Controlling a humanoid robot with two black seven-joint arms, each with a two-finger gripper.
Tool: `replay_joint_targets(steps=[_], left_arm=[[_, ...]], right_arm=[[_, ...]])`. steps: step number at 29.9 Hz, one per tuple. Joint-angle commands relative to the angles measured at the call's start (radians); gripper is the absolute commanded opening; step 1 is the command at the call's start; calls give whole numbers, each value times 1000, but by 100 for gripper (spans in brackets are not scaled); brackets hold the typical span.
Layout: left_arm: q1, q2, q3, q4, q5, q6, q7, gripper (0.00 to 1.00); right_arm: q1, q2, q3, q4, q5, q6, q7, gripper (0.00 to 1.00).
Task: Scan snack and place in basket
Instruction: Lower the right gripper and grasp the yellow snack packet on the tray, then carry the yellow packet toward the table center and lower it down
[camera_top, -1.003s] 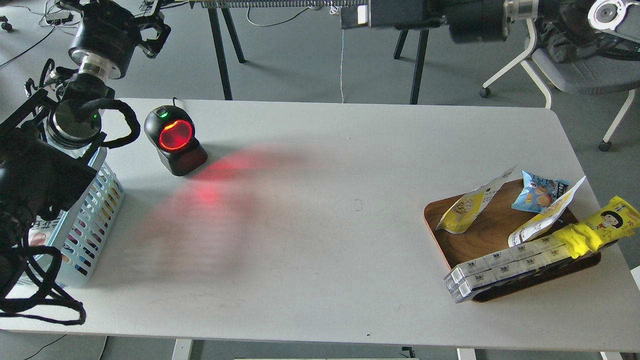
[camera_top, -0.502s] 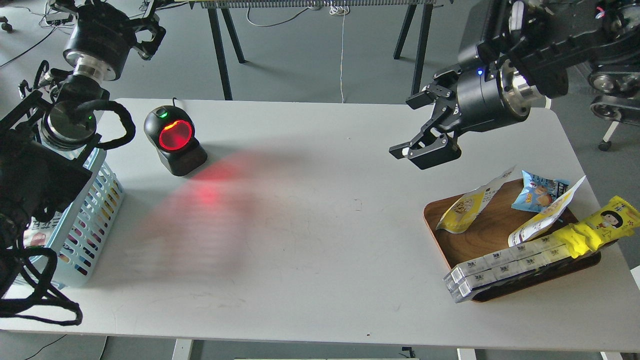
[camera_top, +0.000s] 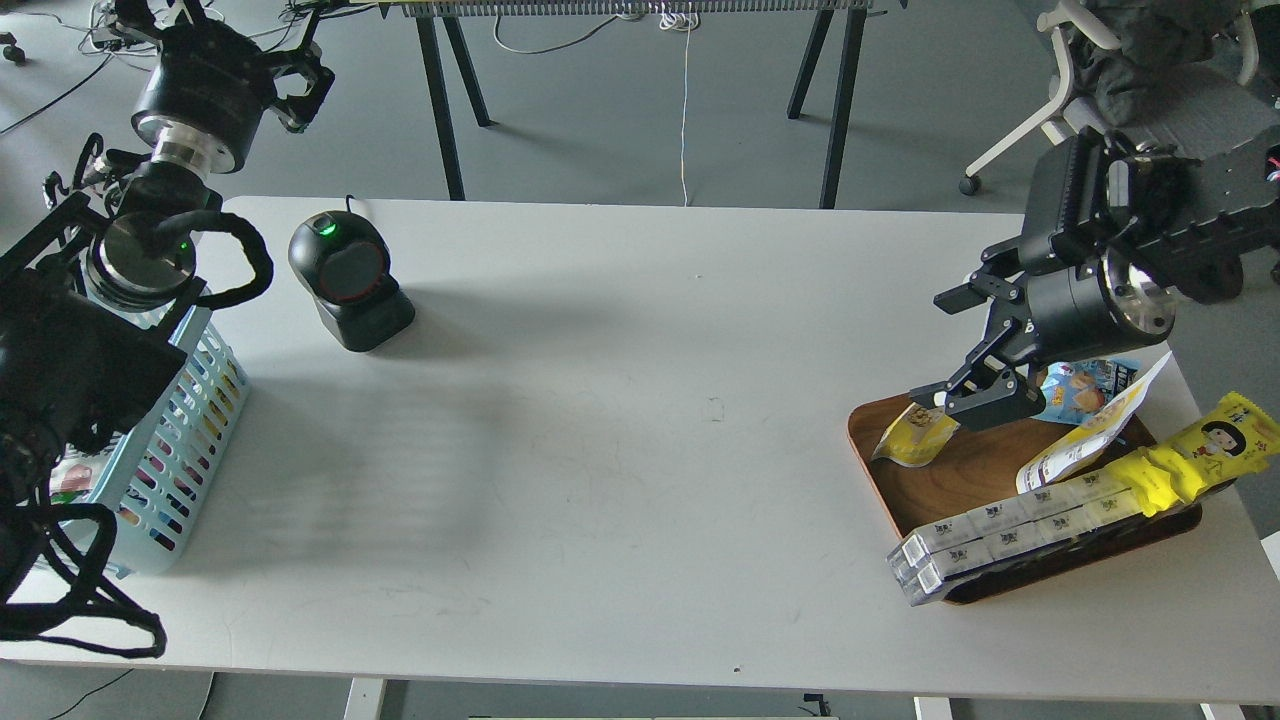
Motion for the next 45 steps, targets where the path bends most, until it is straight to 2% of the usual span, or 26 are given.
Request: replay_joint_targets(steps=[1, 7, 10, 15, 20, 24, 28, 33, 45], left_arm=[[2, -6, 0, 0, 0, 0, 0, 100], [5, -6, 0, 1, 0, 0, 0, 100], [5, -5, 0, 3, 0, 0, 0, 100], [5, -2, 1, 9, 0, 0, 0, 100], [5, -5, 1, 11, 0, 0, 0, 100], [6, -5, 1, 11, 0, 0, 0, 100], [6, -5, 1, 14, 0, 0, 0, 100], [6, -5, 0, 14, 0, 0, 0, 100], [5, -2, 1, 14, 0, 0, 0, 100]], right_arm=[[-44, 6, 3, -69, -8, -7, 0, 96], [-87, 11, 3, -98, -11, -8, 0, 89], [-107, 14, 3, -96, -11, -8, 0, 77], [-119, 20, 3, -99, -11, -8, 0, 69], [-114, 37, 3, -99, -11, -6, 0, 43], [-114, 39, 5, -98, -11, -6, 0, 28], [-116, 45, 5, -99, -13, -8, 0, 8], [-111, 55, 5, -104, -13, -8, 0, 0], [-30, 51, 12, -101, -5, -35, 0, 0]])
